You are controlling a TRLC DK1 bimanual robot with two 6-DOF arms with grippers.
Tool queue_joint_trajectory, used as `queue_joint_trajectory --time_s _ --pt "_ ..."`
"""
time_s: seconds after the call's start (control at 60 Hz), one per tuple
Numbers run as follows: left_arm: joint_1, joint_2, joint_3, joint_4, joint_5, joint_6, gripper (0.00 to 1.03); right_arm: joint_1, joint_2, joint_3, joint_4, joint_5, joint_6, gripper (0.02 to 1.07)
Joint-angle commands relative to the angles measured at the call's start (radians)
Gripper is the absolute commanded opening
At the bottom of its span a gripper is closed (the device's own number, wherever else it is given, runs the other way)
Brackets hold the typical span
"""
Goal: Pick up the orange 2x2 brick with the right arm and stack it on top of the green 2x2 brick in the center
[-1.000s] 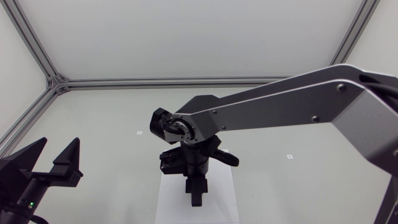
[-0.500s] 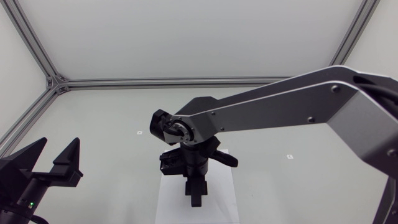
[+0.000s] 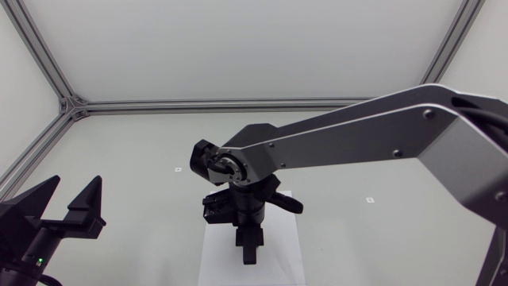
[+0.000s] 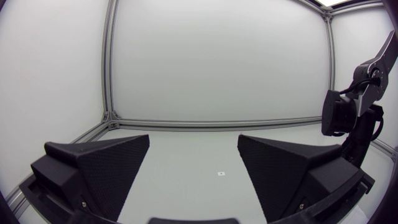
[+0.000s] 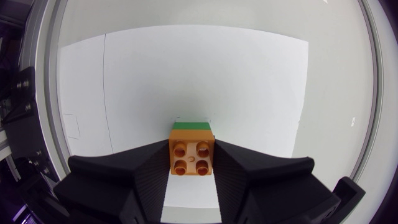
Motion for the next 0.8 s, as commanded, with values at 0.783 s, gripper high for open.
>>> queue_joint_trajectory --time_s 0.783 --pt "0.005 -0.008 -0.041 -0.013 0.004 0.013 0.99 0.013 0.034 0.024 0.011 -0.009 0.010 0.36"
